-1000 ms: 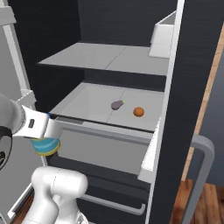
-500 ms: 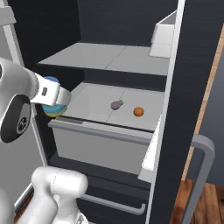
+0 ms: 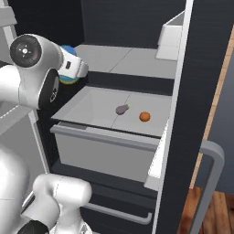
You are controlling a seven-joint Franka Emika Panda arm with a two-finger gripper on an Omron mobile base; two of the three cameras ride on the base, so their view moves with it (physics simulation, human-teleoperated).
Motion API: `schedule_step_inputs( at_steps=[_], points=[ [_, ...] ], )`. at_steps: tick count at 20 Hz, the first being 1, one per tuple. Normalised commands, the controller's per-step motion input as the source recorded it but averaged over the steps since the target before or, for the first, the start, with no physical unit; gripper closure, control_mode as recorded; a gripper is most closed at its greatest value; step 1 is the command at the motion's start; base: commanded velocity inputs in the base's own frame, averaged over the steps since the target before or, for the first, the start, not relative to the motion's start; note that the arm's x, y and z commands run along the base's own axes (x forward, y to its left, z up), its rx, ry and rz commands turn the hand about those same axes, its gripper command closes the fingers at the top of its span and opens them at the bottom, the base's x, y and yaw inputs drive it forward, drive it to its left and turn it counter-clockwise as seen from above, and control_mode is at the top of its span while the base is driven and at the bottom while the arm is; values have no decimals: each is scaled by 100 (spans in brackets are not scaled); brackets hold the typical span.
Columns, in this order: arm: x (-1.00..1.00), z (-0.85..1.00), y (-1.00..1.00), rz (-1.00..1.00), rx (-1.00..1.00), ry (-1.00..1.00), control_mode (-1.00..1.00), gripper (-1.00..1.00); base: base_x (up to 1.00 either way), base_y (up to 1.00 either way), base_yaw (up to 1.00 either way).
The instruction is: Place the mayonnaise and mayonnaise from the counter to the top shelf of the fridge. If the existing items in the fridge are on the top shelf, move them to other shelves.
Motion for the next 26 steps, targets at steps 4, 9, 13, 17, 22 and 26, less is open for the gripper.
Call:
schedule_step_inputs(
  at_steps=[4,9,13,17,22,26],
  points=[
    [100,13,0,-6,2,-2,-100,100,0,0,0],
    [100,0,0,-15,-1,0,-100,100,0,0,0],
    [100,0,0,-16,0,0,-100,100,0,0,0],
    [93,-1,-5,-4,0,6,-100,100,0,0,0],
    [48,-16,-13,0,-2,13,-100,100,0,0,0],
    [35,-18,-9,0,-2,9,-100,100,0,0,0]
  ],
)
